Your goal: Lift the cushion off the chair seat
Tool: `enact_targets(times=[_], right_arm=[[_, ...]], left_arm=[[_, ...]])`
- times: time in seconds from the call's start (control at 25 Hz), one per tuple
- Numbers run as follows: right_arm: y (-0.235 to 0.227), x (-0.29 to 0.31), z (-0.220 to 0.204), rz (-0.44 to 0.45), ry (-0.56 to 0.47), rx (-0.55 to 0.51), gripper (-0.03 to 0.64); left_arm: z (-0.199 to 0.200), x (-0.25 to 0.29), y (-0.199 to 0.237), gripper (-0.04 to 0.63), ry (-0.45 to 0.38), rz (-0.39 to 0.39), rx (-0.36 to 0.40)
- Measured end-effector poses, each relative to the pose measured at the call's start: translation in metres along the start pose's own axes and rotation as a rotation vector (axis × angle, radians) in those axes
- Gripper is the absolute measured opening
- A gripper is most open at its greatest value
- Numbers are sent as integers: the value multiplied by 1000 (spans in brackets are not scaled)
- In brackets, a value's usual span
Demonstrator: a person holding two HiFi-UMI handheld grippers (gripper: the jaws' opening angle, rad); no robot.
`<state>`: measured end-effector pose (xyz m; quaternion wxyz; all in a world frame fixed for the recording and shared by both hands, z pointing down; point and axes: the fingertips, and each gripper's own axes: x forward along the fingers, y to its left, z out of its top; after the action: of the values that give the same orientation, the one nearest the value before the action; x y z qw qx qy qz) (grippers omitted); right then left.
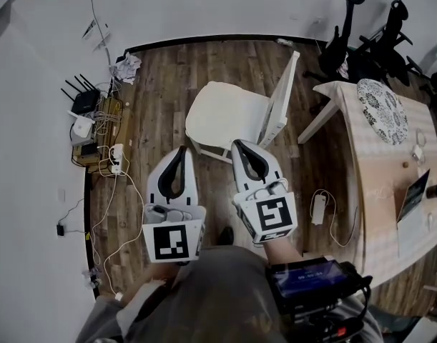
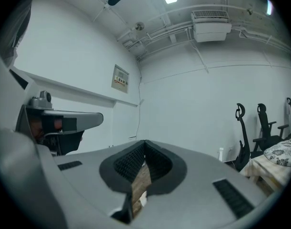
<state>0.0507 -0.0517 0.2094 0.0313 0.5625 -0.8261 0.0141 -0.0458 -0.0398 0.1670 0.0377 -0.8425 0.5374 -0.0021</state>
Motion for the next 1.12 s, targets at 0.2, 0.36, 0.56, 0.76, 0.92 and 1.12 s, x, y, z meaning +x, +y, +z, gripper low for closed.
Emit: enact_targets(times=[0.2, 0.36, 0.56, 0.76, 0.92, 1.12], right_arm=[[-17, 25, -1, -59, 12, -3, 8], [-27, 50, -3, -132, 27, 8, 8], [-35, 87, -3, -226, 2, 19, 8], [-36, 130, 5, -318, -3, 24, 8], [-34, 157, 14, -386, -12, 19, 8], [-28, 178, 20, -466, -19, 16, 8]], left_arm=[[-7, 29, 17, 6, -9, -30, -17], [-16, 56, 39, 6, -10, -72, -38], [-25, 95, 70, 6, -11, -147, -62], [-27, 133, 105, 6, -17, -242, -70], [-25, 157, 128, 6, -18, -310, -75], [-27, 178, 147, 6, -16, -398, -70]])
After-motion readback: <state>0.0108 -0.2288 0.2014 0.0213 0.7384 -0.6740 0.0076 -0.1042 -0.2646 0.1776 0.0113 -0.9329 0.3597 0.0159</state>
